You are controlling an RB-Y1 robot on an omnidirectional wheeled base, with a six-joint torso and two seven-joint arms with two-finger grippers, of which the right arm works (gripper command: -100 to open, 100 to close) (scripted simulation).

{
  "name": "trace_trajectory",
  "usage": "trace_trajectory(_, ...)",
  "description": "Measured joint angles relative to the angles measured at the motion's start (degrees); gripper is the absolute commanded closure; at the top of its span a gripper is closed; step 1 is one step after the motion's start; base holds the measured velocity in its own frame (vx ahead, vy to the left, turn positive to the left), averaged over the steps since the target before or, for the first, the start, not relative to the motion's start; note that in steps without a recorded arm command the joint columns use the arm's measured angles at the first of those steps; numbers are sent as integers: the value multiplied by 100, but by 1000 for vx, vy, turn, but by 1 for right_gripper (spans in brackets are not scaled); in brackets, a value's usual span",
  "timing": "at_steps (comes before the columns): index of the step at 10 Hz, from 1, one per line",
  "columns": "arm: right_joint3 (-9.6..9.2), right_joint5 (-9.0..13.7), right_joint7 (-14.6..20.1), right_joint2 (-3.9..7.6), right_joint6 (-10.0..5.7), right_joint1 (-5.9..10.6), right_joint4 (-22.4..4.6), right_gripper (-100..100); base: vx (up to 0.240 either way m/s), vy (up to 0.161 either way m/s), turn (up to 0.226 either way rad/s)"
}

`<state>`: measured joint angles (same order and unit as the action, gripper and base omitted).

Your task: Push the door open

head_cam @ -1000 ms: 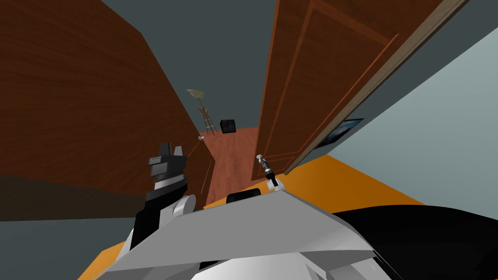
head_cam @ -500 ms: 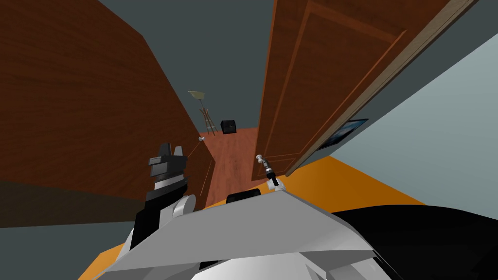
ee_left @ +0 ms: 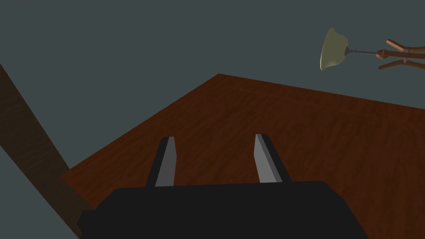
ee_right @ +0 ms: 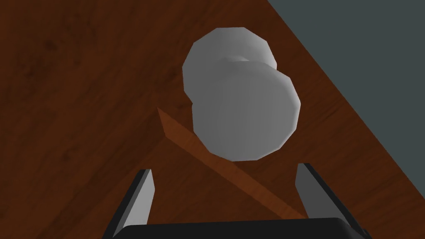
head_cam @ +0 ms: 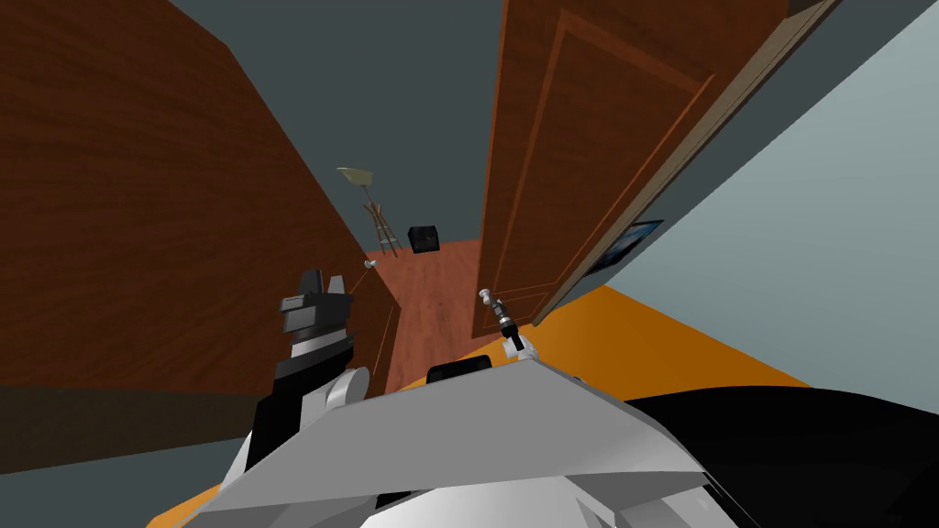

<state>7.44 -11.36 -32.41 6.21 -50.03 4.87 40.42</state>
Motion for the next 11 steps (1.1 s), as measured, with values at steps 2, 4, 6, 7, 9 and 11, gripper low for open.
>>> trace_trajectory(2,-80,-120,-318,19,4,-8,13,-100,-38,30,-152)
trace_trajectory(4,-148,-220,-603,7,40,-27,60,-100,-24,18,-62)
trace_trajectory(6,-213,-325,-918,18,12,7,-7,-100,-29,19,-127)
trace_trajectory(7,-236,-358,-1043,18,23,-2,18,-100,-27,19,-84)
trace_trajectory(9,-318,-478,-1357,10,62,-19,73,-100,-36,25,-117)
trace_trajectory(11,-373,-559,-1641,16,67,-22,75,-100,-21,16,-72)
